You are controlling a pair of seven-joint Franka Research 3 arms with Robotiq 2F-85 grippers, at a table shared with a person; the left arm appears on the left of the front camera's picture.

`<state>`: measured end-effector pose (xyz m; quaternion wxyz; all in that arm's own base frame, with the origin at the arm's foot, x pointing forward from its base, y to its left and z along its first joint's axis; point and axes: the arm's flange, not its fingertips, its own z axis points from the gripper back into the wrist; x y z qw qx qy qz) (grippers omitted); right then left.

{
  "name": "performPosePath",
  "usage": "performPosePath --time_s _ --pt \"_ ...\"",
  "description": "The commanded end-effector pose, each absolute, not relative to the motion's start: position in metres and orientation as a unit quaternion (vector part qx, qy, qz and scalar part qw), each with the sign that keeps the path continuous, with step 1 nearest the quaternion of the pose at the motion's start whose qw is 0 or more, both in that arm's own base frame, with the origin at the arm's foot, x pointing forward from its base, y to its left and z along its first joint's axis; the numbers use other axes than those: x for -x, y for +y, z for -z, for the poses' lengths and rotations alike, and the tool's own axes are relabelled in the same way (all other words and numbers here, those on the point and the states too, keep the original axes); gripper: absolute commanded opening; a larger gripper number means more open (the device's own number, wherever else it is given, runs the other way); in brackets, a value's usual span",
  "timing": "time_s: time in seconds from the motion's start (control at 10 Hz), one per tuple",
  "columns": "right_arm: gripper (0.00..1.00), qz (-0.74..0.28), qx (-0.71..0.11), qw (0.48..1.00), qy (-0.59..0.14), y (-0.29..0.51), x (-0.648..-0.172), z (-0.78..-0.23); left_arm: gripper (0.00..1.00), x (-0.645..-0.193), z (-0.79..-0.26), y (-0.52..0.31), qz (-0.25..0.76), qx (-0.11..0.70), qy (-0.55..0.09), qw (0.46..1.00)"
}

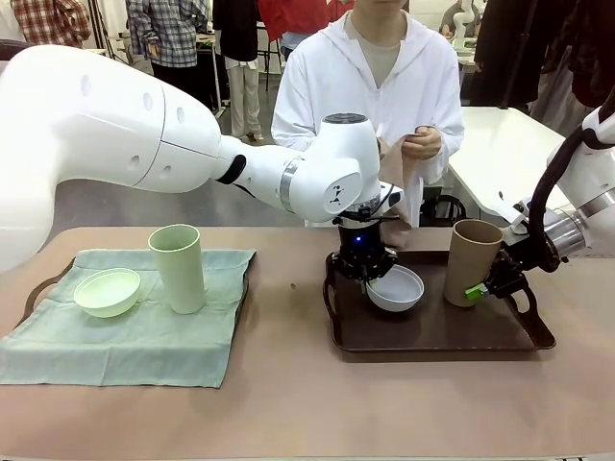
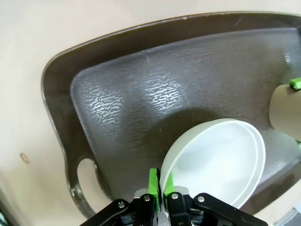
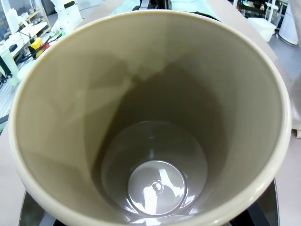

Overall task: Set up a tray with a mat and arrange the tableware.
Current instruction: Pick up the Picnic Bowl and Reusable plastic cup from the Handle tray in front of the human's position and hold them in the air.

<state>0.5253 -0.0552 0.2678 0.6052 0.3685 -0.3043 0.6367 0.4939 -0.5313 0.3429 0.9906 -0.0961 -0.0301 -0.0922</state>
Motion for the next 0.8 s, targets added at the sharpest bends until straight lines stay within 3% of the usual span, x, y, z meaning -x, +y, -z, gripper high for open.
performPosePath --time_s 0.0,0.1,0.3,0.7 --pt "0.21 -0.638 -0.371 0.607 -0.294 -0.058 -0.53 -0.264 0.0 -0.491 -0.345 -0.532 0.077 0.091 -0.023 0.993" --pt "0.21 -0.628 -0.363 0.621 -0.296 -0.058 -0.528 -0.268 0.0 -0.489 -0.346 -0.531 0.075 0.088 -0.016 0.993" --pt "0.21 -0.641 -0.395 0.598 -0.276 -0.045 -0.498 -0.321 0.0 -0.474 -0.376 -0.524 0.054 0.091 0.009 0.994" --pt "0.21 -0.682 -0.333 0.585 -0.285 -0.022 -0.43 -0.436 0.0 -0.417 -0.482 -0.52 0.081 0.126 -0.043 0.988"
